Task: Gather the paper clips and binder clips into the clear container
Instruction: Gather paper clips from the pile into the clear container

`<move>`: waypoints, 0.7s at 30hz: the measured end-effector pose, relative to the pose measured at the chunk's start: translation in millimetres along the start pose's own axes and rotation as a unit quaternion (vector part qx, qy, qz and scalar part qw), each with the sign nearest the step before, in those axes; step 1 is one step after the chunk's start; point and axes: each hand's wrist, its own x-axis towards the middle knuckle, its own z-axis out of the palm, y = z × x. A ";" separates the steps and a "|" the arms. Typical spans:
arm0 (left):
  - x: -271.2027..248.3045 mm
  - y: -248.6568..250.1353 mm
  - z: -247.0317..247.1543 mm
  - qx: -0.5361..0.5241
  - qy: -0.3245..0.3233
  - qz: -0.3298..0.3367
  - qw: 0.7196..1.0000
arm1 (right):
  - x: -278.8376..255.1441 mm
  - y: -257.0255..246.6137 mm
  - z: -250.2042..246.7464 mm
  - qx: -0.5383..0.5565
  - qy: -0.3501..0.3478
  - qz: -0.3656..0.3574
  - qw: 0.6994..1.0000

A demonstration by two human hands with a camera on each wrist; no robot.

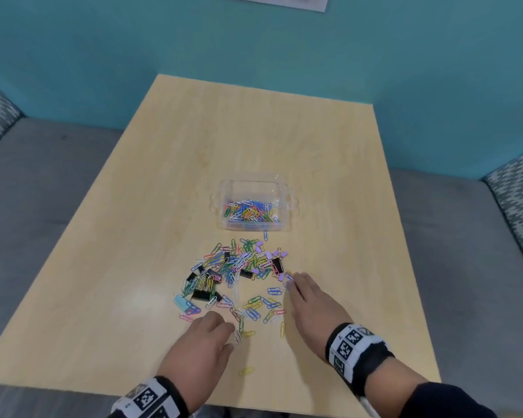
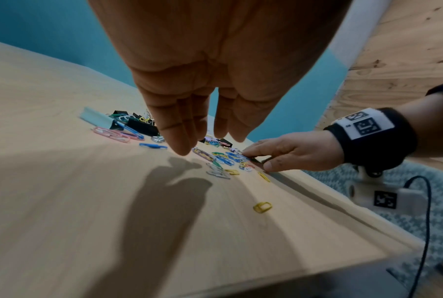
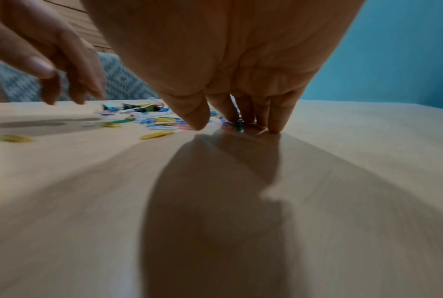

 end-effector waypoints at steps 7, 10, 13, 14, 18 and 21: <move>-8.4 10.6 13.2 0.090 -0.018 -0.003 0.996 | -43.6 -24.8 18.7 0.068 0.016 -0.040 0.997; -4.5 13.6 21.7 0.088 -0.017 -0.033 0.995 | -52.9 -24.4 7.5 0.136 0.037 0.033 0.989; 6.8 17.6 25.2 0.087 -0.011 -0.048 0.995 | -51.1 -27.2 3.9 0.163 0.001 0.120 0.979; 11.5 19.4 25.9 0.083 -0.008 -0.050 0.995 | -46.8 -31.5 2.8 0.177 -0.002 0.127 0.976; 33.8 22.7 28.9 0.068 0.012 -0.035 0.997 | -17.7 -51.3 -2.1 0.218 0.006 0.122 0.968; 51.8 20.5 25.7 0.081 0.020 -0.028 0.996 | 5.7 -58.8 -6.9 0.220 0.009 0.110 0.969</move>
